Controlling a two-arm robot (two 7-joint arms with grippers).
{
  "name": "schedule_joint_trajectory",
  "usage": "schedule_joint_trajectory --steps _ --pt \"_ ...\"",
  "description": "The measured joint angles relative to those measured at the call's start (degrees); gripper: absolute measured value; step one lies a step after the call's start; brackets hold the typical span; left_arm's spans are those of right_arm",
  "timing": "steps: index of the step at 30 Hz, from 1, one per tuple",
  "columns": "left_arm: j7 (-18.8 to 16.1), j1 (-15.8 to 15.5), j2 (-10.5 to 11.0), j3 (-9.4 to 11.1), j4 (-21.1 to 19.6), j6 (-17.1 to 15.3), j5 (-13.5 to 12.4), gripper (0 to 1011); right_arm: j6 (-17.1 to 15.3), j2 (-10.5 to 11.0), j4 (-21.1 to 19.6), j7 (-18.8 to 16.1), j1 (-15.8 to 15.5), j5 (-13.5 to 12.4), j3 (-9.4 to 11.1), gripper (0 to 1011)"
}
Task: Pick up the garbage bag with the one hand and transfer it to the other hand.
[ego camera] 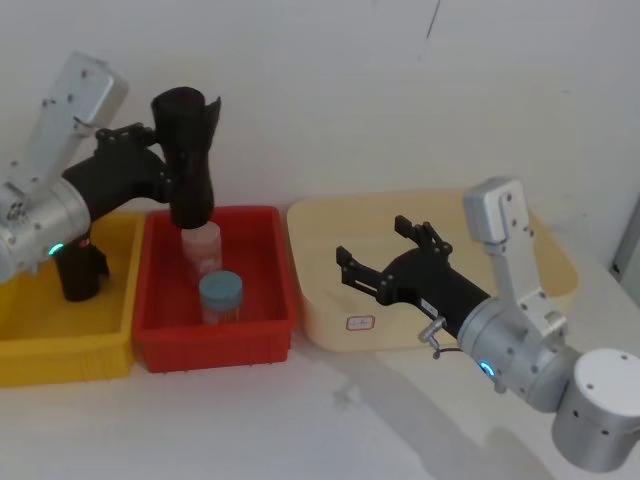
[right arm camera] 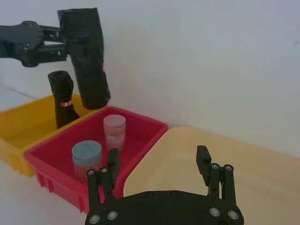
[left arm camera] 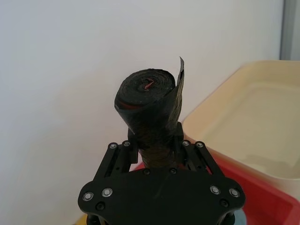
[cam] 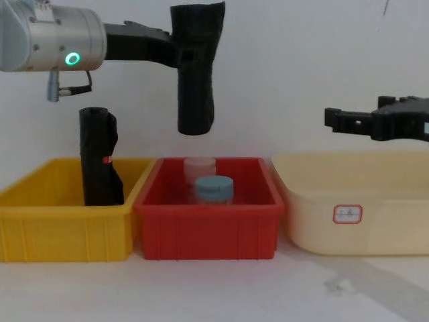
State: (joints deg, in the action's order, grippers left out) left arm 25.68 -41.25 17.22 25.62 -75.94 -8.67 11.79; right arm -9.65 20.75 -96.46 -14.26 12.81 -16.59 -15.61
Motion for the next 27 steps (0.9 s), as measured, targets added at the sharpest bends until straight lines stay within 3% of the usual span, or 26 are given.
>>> schedule_joint_trajectory --steps 11,27 --pt "2.16 -1.84 -2.96 1.55 3.61 0.87 1.65 394 -3.84 -2.23 3.0 -0.64 4.15 -0.15 -1.18 1000" --pt "4.83 -4.03 -5.88 2.9 7.99 2.02 4.21 394 -5.86 -4.94 5.94 -0.4 6.49 -0.31 -2.16 1000"
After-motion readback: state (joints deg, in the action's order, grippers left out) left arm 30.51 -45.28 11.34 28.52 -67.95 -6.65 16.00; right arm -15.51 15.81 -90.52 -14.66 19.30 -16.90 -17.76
